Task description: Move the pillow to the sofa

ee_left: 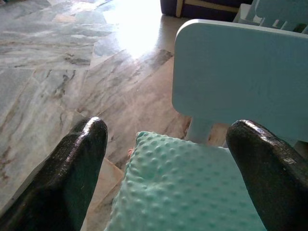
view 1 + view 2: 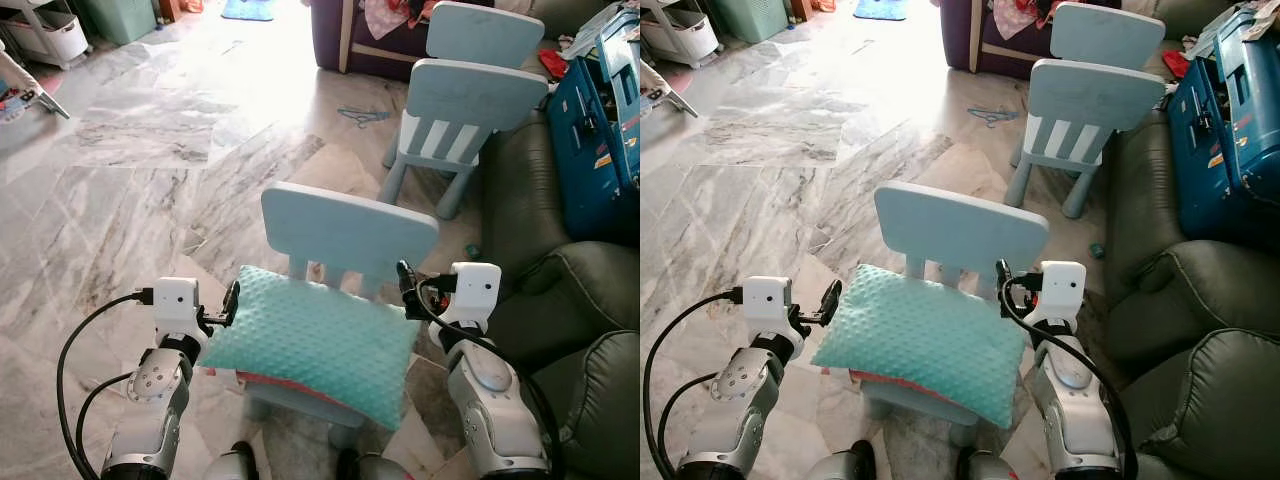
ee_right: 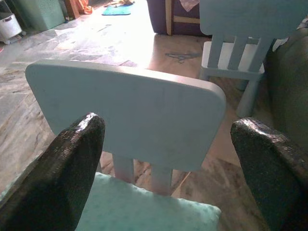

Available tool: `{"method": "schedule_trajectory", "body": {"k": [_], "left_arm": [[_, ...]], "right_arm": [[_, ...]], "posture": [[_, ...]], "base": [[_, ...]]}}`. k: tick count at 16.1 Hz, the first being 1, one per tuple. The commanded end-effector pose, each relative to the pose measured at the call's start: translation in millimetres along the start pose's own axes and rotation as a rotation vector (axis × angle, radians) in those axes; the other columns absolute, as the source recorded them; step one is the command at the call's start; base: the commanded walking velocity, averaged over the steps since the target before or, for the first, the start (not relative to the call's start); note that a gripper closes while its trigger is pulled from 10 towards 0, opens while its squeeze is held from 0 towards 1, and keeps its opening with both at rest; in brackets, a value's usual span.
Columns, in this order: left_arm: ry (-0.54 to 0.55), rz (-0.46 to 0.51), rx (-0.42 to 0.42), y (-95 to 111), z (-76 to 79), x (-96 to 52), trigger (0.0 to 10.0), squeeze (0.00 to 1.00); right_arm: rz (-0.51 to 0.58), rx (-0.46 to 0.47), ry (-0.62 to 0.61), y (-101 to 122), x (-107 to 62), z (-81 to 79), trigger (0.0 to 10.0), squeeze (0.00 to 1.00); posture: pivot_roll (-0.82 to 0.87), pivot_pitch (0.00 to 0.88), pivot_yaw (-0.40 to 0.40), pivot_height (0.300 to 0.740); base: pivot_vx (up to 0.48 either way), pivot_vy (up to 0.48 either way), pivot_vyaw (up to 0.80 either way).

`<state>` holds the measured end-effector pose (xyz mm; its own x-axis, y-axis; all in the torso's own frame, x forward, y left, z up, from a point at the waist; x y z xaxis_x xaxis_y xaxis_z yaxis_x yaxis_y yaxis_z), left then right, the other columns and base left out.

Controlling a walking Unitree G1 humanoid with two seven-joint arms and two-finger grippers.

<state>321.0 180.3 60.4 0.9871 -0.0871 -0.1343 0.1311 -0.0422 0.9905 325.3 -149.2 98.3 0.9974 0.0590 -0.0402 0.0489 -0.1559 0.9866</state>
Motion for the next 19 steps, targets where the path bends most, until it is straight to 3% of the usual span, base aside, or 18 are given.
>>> {"method": "schedule_trajectory", "body": {"k": [1, 9, 15, 19], "left_arm": [[-0.006, -0.022, 0.007, -7, 1.0, -3.1, 10.0, 0.0], [-0.018, -0.028, 0.009, -10, 1.0, -7.1, 10.0, 0.0], [-0.027, -0.081, 0.028, -25, -4.8, -33.2, 10.0, 0.0], [-0.041, -0.083, 0.036, -24, -2.8, -36.8, 10.0, 0.0]], "right_arm": [[0.001, -0.003, -0.006, 1, -2.7, 2.5, 10.0, 0.0], [-0.008, 0.004, -0.001, -1, -7.0, 0.9, 10.0, 0.0], [-0.059, 0.021, 0.002, -15, -26.9, -4.2, 10.0, 0.0], [-0.081, 0.02, 0.002, -18, -35.2, -1.9, 10.0, 0.0]], "posture": [[-0.09, 0.211, -0.041, 0.74], [-0.08, 0.223, -0.041, 0.74], [-0.07, 0.294, -0.033, 0.74], [-0.08, 0.31, -0.038, 0.74]], "base": [[0.0, 0.0, 0.0], [0.0, 0.0, 0.0], [0.0, 0.0, 0.0], [0.0, 0.0, 0.0]]}}
Point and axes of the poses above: a point about 5 cm out from each wrist's last joint towards the gripper, its own x axis pointing out of the wrist towards the gripper, its own y axis along the axis of the wrist's last joint, z = x × y, the point moved 4 cm from there along x, pointing out of the wrist towards the gripper, and after that the axes turned 4 degrees about x, right-handed, at the moved point
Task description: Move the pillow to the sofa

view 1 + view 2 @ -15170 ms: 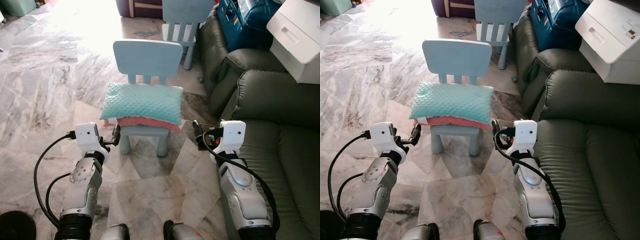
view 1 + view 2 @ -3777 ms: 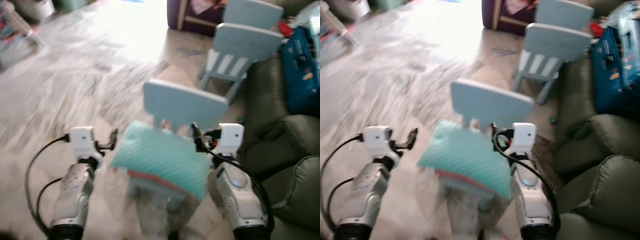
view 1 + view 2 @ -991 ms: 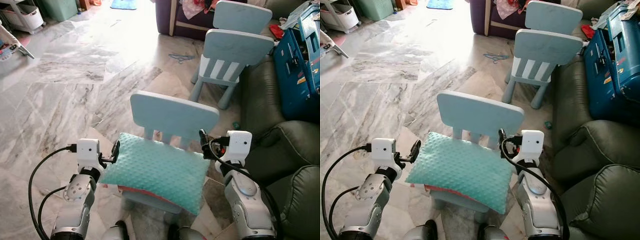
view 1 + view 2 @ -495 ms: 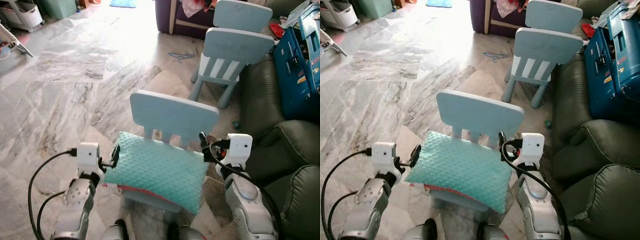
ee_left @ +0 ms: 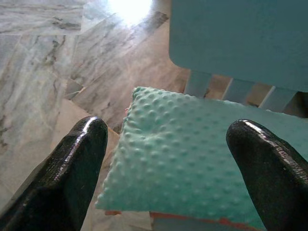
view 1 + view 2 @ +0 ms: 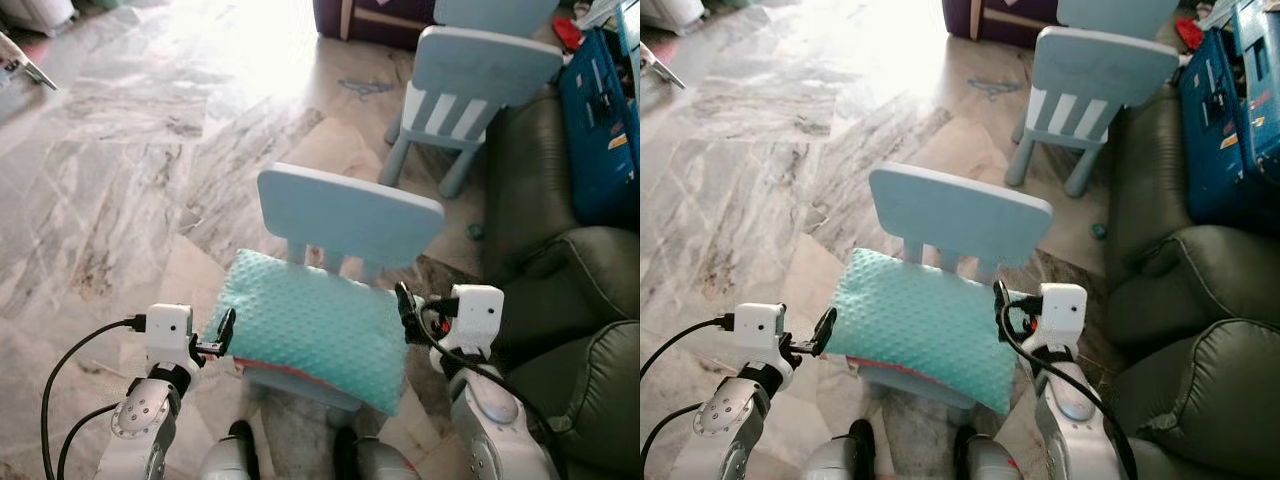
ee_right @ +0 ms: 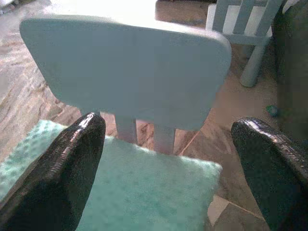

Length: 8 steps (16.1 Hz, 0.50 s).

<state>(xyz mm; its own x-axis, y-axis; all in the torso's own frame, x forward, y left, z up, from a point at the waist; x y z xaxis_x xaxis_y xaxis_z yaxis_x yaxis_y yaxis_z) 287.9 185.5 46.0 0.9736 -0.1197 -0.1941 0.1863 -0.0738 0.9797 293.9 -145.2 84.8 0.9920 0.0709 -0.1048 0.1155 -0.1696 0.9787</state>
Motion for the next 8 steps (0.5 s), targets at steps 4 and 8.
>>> {"method": "schedule_trajectory", "body": {"k": [4, 8], "left_arm": [[0.0, -0.03, 0.012, -5.7, -3.5, -7.3, 10.0, 0.0], [-0.003, -0.031, 0.008, -4.3, -2.1, -7.4, 10.0, 0.0]], "right_arm": [[-0.03, 0.001, 0.003, -4.9, -10.9, 2.0, 10.0, 0.0], [-0.039, 0.004, 0.009, -5.3, -12.4, -0.1, 10.0, 0.0]], "posture": [[-0.08, 0.317, -0.039, 0.74], [-0.08, 0.325, -0.036, 0.74]], "base": [[0.0, 0.0, 0.0], [0.0, 0.0, 0.0]]}}
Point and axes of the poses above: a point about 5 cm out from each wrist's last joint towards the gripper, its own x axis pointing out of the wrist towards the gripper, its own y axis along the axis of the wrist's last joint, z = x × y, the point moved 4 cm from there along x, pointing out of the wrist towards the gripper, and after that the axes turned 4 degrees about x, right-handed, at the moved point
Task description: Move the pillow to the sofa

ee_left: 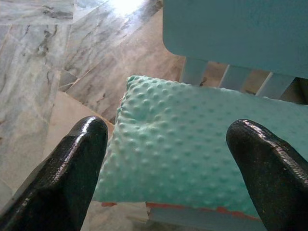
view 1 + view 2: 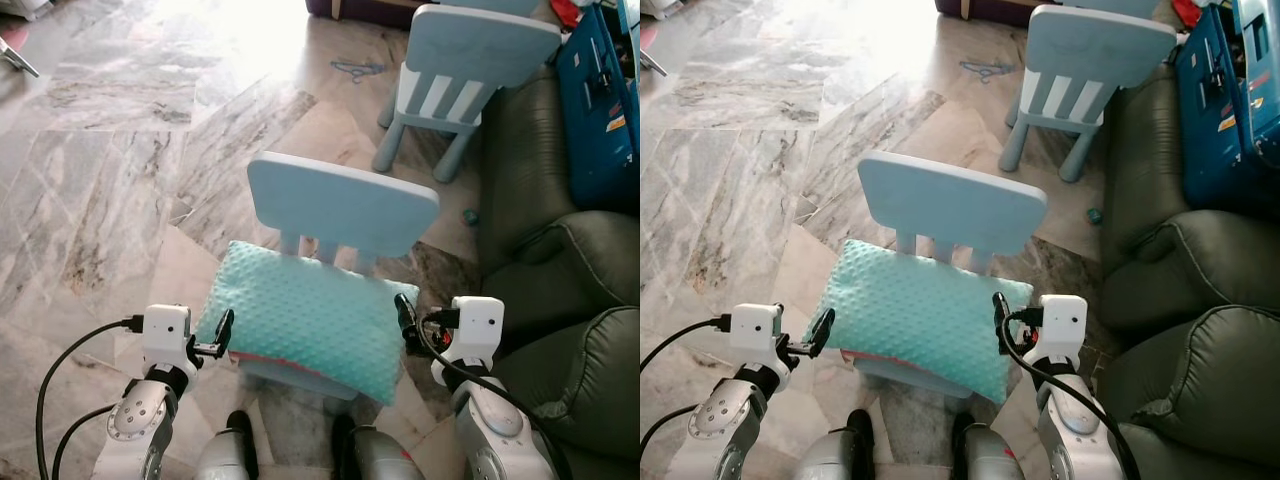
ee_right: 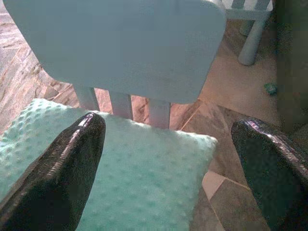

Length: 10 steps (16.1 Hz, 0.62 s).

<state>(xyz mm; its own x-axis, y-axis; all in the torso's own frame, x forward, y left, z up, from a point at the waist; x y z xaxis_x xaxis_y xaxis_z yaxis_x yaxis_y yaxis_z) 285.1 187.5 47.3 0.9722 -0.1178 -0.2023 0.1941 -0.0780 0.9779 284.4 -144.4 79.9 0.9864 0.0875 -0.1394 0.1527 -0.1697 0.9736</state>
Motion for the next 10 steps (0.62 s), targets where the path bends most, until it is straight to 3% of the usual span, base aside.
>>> {"method": "schedule_trajectory", "body": {"k": [1, 6, 10], "left_arm": [[-0.005, -0.024, 0.003, -4.9, 0.0, -4.3, 10.0, 0.0], [-0.001, -0.026, 0.002, -4.5, 0.0, -4.6, 10.0, 0.0], [-0.001, -0.032, 0.002, -5.4, -0.1, -5.3, 10.0, 0.0]], "right_arm": [[-0.003, 0.003, -0.002, 0.9, -4.0, 0.3, 10.0, 0.0], [-0.011, 0.007, 0.001, -0.2, -5.0, -0.6, 10.0, 0.0], [-0.013, 0.009, 0.006, 0.1, -5.1, -1.7, 10.0, 0.0]], "posture": [[-0.08, 0.325, -0.038, 0.74], [-0.08, 0.335, -0.04, 0.74], [-0.08, 0.337, -0.041, 0.705]], "base": [[0.0, 0.0, 0.0], [0.0, 0.0, 0.0], [0.0, 0.0, 0.0]]}}
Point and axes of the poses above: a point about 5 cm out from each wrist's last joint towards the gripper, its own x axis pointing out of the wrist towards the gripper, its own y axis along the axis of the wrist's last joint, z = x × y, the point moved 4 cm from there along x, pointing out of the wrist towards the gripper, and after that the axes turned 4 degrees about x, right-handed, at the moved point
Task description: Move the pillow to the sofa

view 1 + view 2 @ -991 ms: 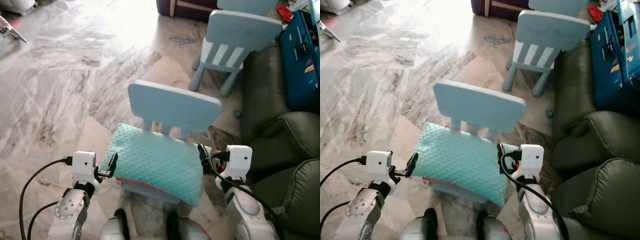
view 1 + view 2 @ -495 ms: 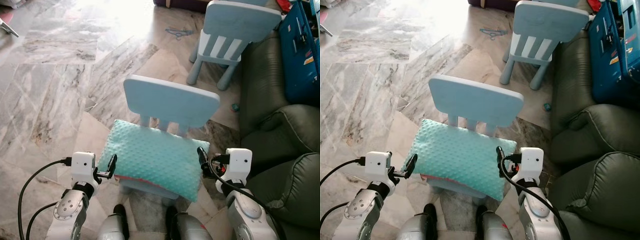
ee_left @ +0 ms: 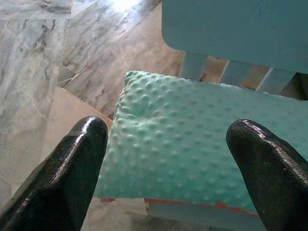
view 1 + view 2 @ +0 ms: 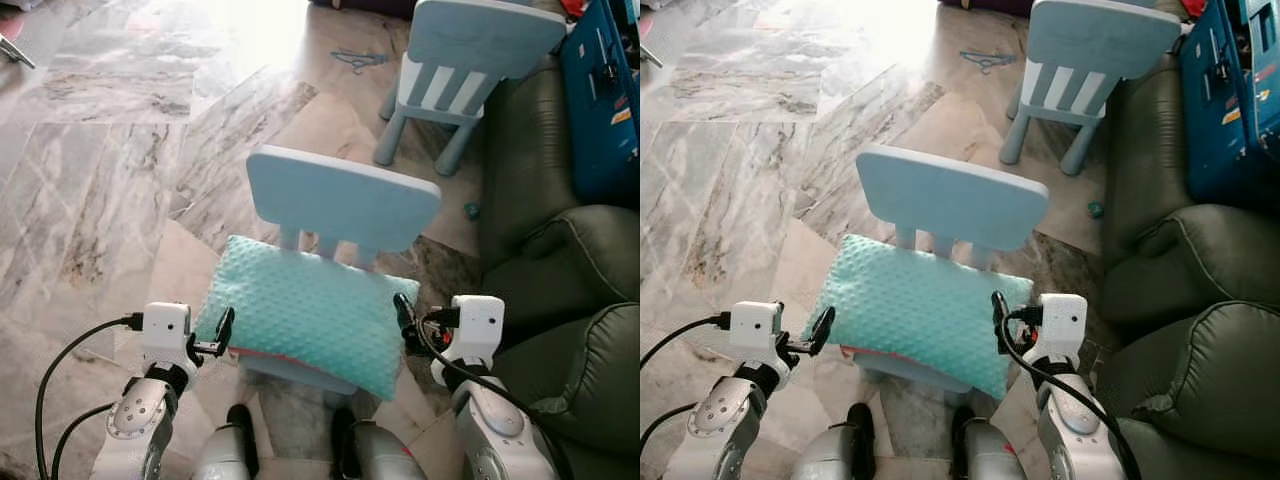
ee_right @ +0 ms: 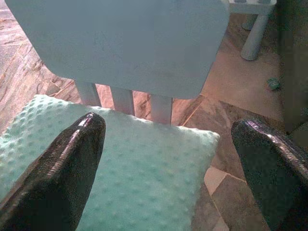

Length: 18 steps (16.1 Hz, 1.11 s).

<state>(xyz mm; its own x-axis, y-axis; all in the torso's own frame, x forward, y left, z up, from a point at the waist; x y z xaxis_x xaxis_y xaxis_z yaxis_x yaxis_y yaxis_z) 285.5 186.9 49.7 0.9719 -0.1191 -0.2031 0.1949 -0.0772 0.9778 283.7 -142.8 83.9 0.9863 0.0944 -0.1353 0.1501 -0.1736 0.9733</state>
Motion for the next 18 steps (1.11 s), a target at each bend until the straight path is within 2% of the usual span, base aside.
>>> {"method": "schedule_trajectory", "body": {"k": [1, 12, 18], "left_arm": [[0.0, -0.032, 0.002, -7.7, -0.3, -5.3, 10.0, 0.0], [-0.007, -0.033, 0.003, -7.3, 1.9, -5.1, 10.0, 0.0], [0.026, -0.036, 0.0, -7.5, -2.4, -5.8, 10.0, 0.0]], "right_arm": [[-0.017, 0.006, -0.001, -3.5, -4.0, 0.5, 10.0, 0.0], [-0.016, 0.012, 0.001, -3.2, -4.1, -1.6, 10.0, 0.0], [-0.016, 0.012, 0.0, -3.1, -3.3, -1.5, 10.0, 0.0]], "posture": [[-0.08, 0.338, -0.04, 0.69], [-0.08, 0.34, -0.038, 0.565], [-0.08, 0.337, -0.04, 0.56]], "base": [[0.0, 0.0, 0.0], [0.0, 0.0, 0.0], [0.0, 0.0, 0.0]]}}
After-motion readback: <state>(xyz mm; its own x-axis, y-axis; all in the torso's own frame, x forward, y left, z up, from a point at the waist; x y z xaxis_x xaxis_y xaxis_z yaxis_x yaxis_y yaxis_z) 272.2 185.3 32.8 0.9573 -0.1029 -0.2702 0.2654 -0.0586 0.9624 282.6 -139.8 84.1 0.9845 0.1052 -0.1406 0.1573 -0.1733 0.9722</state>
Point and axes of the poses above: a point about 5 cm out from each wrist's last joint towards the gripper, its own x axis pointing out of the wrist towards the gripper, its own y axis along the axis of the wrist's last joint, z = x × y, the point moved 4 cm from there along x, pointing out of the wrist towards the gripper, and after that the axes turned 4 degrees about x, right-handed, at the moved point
